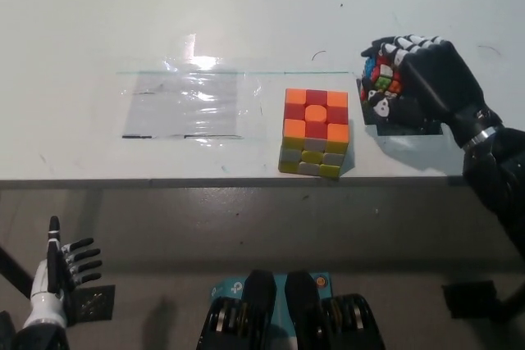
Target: The robot uses its right hand to pick up the small cube kept on the middle on the desk and place it on the bigger cube kept next to it
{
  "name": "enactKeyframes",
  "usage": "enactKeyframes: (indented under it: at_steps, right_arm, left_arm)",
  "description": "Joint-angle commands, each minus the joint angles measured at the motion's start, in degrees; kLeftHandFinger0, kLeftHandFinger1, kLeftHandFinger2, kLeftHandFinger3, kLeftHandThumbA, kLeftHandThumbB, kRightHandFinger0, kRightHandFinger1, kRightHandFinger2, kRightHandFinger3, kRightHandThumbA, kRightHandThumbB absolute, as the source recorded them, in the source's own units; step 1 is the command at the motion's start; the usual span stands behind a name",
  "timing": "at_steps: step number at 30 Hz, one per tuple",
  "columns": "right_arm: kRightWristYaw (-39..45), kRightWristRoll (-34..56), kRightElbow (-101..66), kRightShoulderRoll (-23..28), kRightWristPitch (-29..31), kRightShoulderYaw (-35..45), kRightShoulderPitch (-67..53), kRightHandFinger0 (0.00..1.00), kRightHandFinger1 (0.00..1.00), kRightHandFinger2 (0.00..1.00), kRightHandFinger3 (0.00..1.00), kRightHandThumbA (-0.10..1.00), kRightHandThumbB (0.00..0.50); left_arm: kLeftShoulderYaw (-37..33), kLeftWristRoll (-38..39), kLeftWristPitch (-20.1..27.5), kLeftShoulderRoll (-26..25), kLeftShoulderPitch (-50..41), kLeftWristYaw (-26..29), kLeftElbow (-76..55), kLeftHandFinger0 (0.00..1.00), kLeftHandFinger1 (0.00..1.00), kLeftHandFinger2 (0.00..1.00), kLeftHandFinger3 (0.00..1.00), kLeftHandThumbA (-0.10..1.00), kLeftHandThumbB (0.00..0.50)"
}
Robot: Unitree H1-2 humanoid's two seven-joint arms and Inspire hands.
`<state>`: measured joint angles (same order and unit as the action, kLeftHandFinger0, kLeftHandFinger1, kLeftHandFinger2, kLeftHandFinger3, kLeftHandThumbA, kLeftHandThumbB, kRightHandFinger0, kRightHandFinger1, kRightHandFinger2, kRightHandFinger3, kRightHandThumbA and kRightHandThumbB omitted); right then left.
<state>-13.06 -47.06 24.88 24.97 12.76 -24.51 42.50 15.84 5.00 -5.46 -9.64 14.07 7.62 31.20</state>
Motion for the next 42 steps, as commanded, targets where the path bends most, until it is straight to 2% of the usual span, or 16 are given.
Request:
enactKeyframes:
  at_steps: [1, 4, 7, 8, 10, 11, 12, 19, 22, 24, 28, 31, 32, 37, 40, 42]
  right_arm:
    - [0.4, -0.9, -4.3, 0.4, 1.8, 1.1, 4.6, 0.00, 0.10, 0.42, 0.11, -0.10, 0.293]
    - [2.6, -0.3, -6.8, -0.1, 1.6, 1.1, 4.8, 0.00, 0.13, 0.44, 0.10, -0.10, 0.225]
    - [3.4, -1.0, -9.2, -0.5, 0.9, 1.0, 4.7, 0.00, 0.16, 0.45, 0.11, -0.10, 0.263]
    - [3.4, -1.7, -10.0, -0.5, 0.7, 0.9, 4.3, 0.00, 0.22, 0.49, 0.19, -0.10, 0.293]
    - [3.8, -1.7, -10.9, -0.7, 0.6, 1.0, 4.1, 0.00, 0.26, 0.54, 0.30, -0.10, 0.288]
    - [3.9, -1.6, -11.4, -1.1, 0.9, 1.1, 4.0, 0.00, 0.29, 0.57, 0.38, -0.10, 0.349]
    - [3.7, -1.6, -11.8, -1.3, 1.4, 1.1, 3.9, 0.00, 0.29, 0.57, 0.38, -0.10, 0.363]
    - [5.1, -3.0, -14.2, -2.4, 0.9, 0.7, 3.1, 0.00, 0.22, 0.48, 0.33, -0.10, 0.366]
    - [6.1, -2.5, -14.8, -2.8, 0.9, 0.9, 2.7, 0.00, 0.08, 0.33, 0.13, -0.10, 0.326]
    - [6.2, -2.3, -14.6, -3.1, 0.9, 1.1, 2.5, 0.00, 0.01, 0.26, 0.09, -0.10, 0.311]
    - [6.5, -1.6, -13.5, -3.6, 1.3, 1.2, 2.2, 0.00, 0.00, 0.24, 0.00, -0.10, 0.276]
    - [7.1, -1.6, -12.8, -3.9, 1.0, 1.0, 1.9, 0.00, 0.14, 0.42, 0.08, -0.10, 0.314]
    - [6.2, -1.6, -12.2, -4.1, 1.8, 1.0, 1.8, 0.00, 0.14, 0.42, 0.10, -0.10, 0.333]
    - [4.7, -2.2, -10.5, -4.6, 3.2, 0.7, 1.6, 0.00, 0.15, 0.46, 0.16, -0.10, 0.368]
    - [4.4, -2.6, -9.5, -5.1, 3.2, 0.7, 1.4, 0.00, 0.16, 0.48, 0.23, -0.10, 0.320]
    - [4.0, -2.9, -9.1, -5.2, 3.4, 0.8, 1.2, 0.00, 0.15, 0.47, 0.25, -0.10, 0.325]
  left_arm:
    - [0.0, 0.0, 1.2, -1.3, 0.1, 0.1, -0.6, 0.57, 0.56, 0.55, 0.58, 1.00, 0.006]
    - [-0.1, -0.2, 1.3, -1.3, -0.1, 0.1, -1.0, 0.56, 0.53, 0.53, 0.57, 1.00, 0.013]
    - [0.0, -0.1, 1.2, -1.2, -0.1, 0.3, -1.1, 0.54, 0.52, 0.51, 0.55, 1.00, 0.019]
    - [-0.2, -0.4, 1.2, -1.2, -0.1, 0.4, -0.9, 0.54, 0.52, 0.52, 0.55, 1.00, 0.009]
    - [-0.2, -0.4, 1.0, -1.1, -0.2, 0.4, -1.1, 0.56, 0.53, 0.53, 0.56, 1.00, 0.012]
    - [-0.1, -0.2, 0.9, -1.1, -0.1, 0.5, -1.0, 0.57, 0.54, 0.53, 0.56, 1.00, 0.005]
    - [0.0, -0.2, 0.8, -1.0, 0.0, 0.7, -0.8, 0.57, 0.54, 0.53, 0.55, 1.00, 0.001]
    - [0.1, 0.1, 0.4, -0.9, -0.3, 0.4, -1.6, 0.55, 0.52, 0.51, 0.53, 1.00, 0.008]
    - [0.0, 0.0, 0.8, -1.2, -0.2, 0.3, -1.1, 0.58, 0.55, 0.53, 0.55, 1.00, 0.025]
    - [0.0, 0.0, 1.0, -1.4, 0.2, 0.2, -0.7, 0.58, 0.55, 0.53, 0.56, 1.00, 0.040]
    - [0.0, 0.0, 1.2, -1.2, 0.3, 0.3, -0.6, 0.53, 0.49, 0.45, 0.46, 1.00, 0.136]
    - [-0.2, -0.2, 1.2, -1.4, 0.6, 0.2, -0.4, 0.53, 0.49, 0.43, 0.41, 1.00, 0.167]
    - [-0.1, 0.0, 1.0, -1.4, 0.8, 0.2, -0.2, 0.57, 0.51, 0.47, 0.46, 1.00, 0.159]
    - [0.3, 0.8, 1.0, -1.4, 0.8, -0.3, -0.7, 0.59, 0.51, 0.46, 0.46, 1.00, 0.129]
    - [0.0, 0.1, 0.7, -1.5, 0.9, 0.2, -1.0, 0.58, 0.50, 0.46, 0.47, 1.00, 0.120]
    - [-0.1, 0.1, 1.5, -1.7, 1.3, -0.1, -0.5, 0.57, 0.49, 0.46, 0.46, 1.00, 0.114]
